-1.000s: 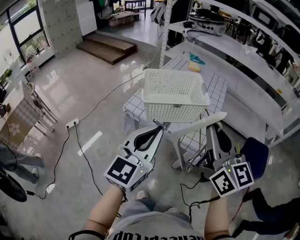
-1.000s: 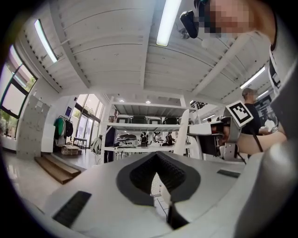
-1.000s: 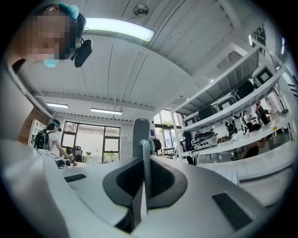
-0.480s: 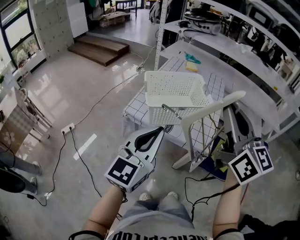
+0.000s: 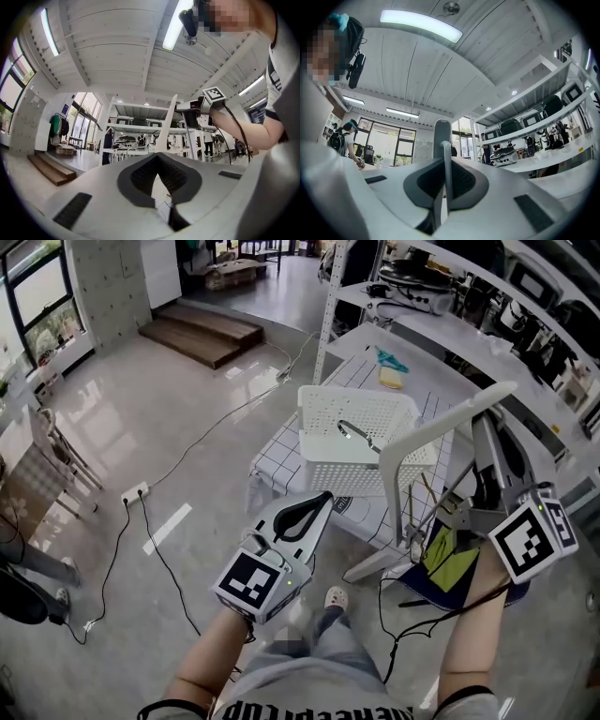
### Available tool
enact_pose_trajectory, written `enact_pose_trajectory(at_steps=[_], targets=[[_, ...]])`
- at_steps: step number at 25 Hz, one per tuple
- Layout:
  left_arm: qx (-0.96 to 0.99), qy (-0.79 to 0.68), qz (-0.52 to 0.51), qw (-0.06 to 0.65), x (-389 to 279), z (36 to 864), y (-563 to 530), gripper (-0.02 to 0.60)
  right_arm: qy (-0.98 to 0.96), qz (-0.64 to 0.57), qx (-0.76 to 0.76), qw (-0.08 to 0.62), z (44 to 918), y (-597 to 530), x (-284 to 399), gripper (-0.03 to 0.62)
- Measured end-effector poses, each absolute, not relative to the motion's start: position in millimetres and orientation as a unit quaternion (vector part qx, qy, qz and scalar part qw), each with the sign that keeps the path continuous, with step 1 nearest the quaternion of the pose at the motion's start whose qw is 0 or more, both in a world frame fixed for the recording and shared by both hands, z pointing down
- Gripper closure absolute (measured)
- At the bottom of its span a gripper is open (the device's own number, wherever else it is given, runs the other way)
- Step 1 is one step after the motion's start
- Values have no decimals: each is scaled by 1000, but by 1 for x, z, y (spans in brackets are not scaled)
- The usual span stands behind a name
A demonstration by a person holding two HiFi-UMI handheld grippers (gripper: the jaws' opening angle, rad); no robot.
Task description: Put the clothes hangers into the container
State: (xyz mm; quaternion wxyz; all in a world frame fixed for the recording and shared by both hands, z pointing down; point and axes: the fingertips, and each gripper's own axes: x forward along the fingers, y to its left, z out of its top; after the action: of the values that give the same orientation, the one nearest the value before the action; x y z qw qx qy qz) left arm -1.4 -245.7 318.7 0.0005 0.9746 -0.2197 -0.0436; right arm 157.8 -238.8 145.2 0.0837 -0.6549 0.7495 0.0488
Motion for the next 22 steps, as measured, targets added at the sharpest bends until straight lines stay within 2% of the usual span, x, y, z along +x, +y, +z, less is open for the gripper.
enact_pose_trajectory(at_steps=[22], targets=[[964,-262,-56,-5,59,298,-329,571,787,101,-603,82,69,-360,203,585]])
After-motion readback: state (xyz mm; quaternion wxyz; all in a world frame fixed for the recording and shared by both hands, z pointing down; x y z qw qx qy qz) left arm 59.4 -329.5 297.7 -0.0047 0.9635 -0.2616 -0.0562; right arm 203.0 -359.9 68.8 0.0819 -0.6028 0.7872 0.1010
